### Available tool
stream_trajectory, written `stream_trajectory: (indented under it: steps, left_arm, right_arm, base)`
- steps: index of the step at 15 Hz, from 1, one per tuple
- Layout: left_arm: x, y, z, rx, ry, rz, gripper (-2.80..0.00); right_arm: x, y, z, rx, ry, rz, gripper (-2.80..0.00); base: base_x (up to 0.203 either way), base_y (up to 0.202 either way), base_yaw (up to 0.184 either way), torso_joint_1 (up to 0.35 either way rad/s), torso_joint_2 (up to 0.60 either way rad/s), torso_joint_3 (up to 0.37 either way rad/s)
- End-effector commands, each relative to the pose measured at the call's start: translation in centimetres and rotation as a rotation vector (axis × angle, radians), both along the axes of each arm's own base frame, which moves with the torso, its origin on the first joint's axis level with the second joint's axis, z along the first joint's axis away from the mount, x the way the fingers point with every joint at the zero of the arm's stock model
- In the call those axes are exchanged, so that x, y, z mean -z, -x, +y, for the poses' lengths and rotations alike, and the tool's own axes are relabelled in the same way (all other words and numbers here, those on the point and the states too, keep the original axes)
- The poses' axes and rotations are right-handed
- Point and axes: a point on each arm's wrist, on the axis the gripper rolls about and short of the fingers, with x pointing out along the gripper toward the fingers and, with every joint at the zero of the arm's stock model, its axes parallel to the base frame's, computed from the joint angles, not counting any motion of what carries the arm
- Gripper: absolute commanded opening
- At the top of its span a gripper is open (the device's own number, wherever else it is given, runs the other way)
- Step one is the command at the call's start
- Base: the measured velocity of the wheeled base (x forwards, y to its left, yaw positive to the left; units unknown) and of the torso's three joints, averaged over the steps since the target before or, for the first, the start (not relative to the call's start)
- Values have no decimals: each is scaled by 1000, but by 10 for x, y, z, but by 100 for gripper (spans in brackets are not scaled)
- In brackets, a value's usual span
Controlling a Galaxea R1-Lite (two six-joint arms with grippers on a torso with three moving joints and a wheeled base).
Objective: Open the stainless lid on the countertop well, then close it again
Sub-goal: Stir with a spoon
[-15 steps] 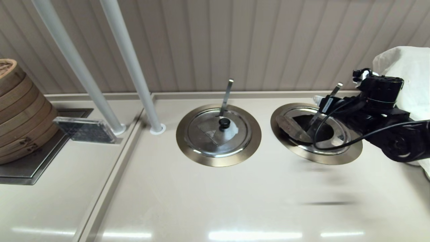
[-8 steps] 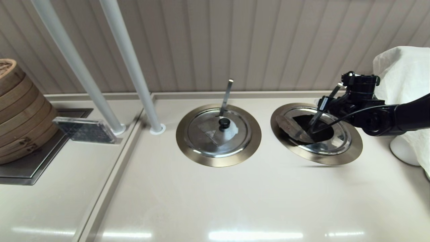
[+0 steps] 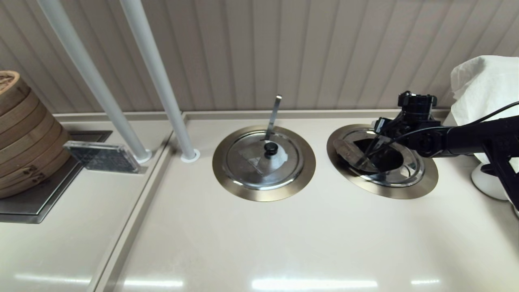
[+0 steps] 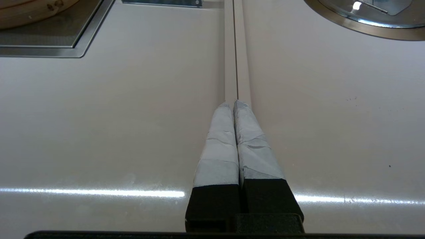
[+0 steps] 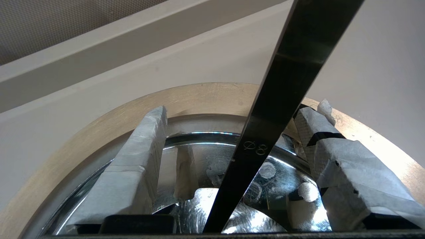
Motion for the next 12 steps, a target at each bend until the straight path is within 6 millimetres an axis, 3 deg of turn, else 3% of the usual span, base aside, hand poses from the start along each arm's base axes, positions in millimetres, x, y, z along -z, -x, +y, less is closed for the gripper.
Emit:
stream_trajectory:
  steps: [1,3,4,12]
  left_arm:
    - [0,0,0,-2,0,1,-280]
    - [0,0,0,-2,0,1,-280]
    - [0,0,0,-2,2,1,-280]
    - [0,0,0,-2,0,1,-280]
  right_arm:
    - [9,-5,0,1,-3,10,0]
    - [7,-3,1,1,-2,11,0]
    - [6,-3,1,1,-1,12,-280]
    - [-19,7,5,-4,-5,-33,-280]
  base:
    - [0,0,0,0,0,0]
    - [0,0,0,0,0,0]
    - [0,0,0,0,0,0]
    - [0,0,0,0,0,0]
